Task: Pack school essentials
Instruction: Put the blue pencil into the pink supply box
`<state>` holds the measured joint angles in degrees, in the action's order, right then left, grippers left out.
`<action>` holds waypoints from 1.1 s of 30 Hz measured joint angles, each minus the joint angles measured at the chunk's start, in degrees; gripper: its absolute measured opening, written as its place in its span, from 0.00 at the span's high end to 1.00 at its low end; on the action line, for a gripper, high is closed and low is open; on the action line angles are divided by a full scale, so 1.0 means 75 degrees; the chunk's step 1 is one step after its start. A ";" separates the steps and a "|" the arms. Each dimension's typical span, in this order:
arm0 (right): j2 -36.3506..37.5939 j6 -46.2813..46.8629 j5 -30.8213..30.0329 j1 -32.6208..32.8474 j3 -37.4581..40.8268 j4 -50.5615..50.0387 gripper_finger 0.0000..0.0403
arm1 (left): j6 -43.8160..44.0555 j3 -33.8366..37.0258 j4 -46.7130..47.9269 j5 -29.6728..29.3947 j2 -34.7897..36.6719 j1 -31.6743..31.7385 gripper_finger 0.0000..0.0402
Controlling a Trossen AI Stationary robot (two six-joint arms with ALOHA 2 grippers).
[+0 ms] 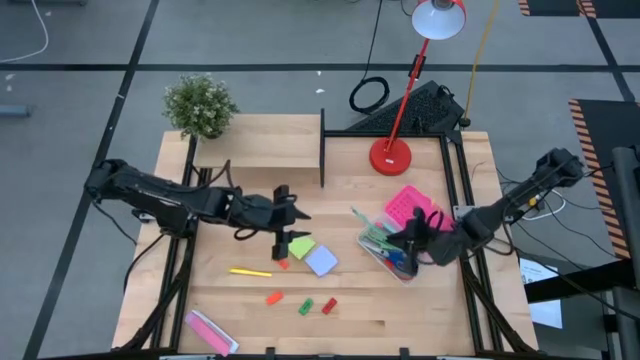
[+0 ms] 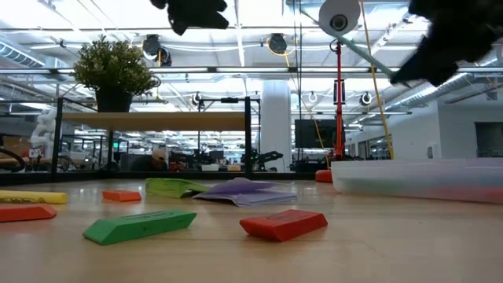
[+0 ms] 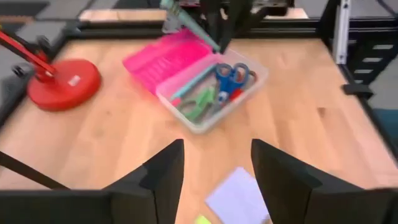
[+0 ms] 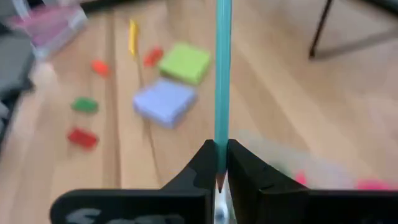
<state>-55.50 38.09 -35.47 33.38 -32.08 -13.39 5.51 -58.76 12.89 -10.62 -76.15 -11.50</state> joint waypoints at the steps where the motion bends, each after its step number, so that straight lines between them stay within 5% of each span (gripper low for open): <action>1: 0.0003 0.0258 0.0105 0.0080 0.0000 -0.0301 0.96 | 0.0151 0.0000 0.0061 -0.0001 -0.0055 -0.0057 0.54; 14: 0.0000 0.3595 0.2069 0.0467 0.0000 -0.3499 0.96 | 0.0759 0.0032 0.0108 -0.0025 -0.0674 -0.0863 0.57; 23: -0.0002 0.4430 0.3380 0.0464 0.0000 -0.4278 0.96 | 0.0822 0.0020 -0.0018 -0.0066 -0.0785 -0.0984 0.57; 33: 0.0000 0.4841 0.3423 0.0337 0.0000 -0.4529 0.94 | 0.0076 0.0020 -0.0416 -0.0069 -0.0797 -0.0748 0.57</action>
<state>-55.51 74.39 -9.79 35.91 -32.08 -47.35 6.08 -58.61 9.77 -11.14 -82.13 -17.11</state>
